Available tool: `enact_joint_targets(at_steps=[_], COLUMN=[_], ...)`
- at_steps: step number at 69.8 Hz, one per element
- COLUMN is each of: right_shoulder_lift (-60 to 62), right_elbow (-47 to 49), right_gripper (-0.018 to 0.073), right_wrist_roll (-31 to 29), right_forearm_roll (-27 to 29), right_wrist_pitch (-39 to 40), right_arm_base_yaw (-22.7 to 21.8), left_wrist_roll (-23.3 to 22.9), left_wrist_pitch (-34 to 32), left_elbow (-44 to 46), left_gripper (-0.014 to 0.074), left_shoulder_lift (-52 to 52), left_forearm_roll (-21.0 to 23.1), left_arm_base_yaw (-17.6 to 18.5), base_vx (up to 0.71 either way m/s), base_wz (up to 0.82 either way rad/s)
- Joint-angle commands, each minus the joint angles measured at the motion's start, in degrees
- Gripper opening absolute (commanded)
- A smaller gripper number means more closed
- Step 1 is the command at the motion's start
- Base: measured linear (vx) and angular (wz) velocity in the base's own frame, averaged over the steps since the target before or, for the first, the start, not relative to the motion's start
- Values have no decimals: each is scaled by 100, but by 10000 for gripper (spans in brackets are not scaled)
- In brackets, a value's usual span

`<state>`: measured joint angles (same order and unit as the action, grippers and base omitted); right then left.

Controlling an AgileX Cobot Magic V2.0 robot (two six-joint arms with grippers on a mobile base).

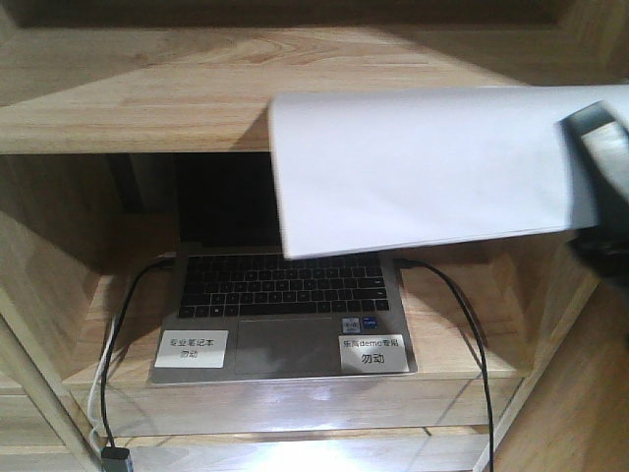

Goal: Grab stapler and paper to desk for stapling
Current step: 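Pull the white paper off the shelf with the right gripper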

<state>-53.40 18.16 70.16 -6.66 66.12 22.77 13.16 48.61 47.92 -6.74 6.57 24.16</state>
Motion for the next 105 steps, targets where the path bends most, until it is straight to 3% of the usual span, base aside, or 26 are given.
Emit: enact_joint_targets(at_steps=[1,13,28,76,105], right_shoulder_lift=[301,918,1612,3356,3436], right_elbow=[165,165,160,150,150], right_gripper=[-6,-6,-6,-6,-6], right_wrist_roll=[277,860,1337,1373,1373], right_forearm_roll=[-343,-1074,-1821,-1830,-1830], right_wrist_pitch=[337,30,-417,-1723,-1754], right_arm_base_yaw=[-445,-1010,-1025,-1025,-1025], left_wrist_roll=[3,3,3,3,3], left_wrist_pitch=[-696,-696,-696,-696,-696], left_elbow=[137,137,137,137,137], left_gripper=[-6,-6,-6,-6,-6], left_shoulder_lift=[-113,-113,-113,-113,-113], left_forearm_roll=[50,50,50,50,50], left_arm_base_yaw=[19,19,19,19,19], base_vx=[0,0,0,0,0], base_wz=[0,0,0,0,0])
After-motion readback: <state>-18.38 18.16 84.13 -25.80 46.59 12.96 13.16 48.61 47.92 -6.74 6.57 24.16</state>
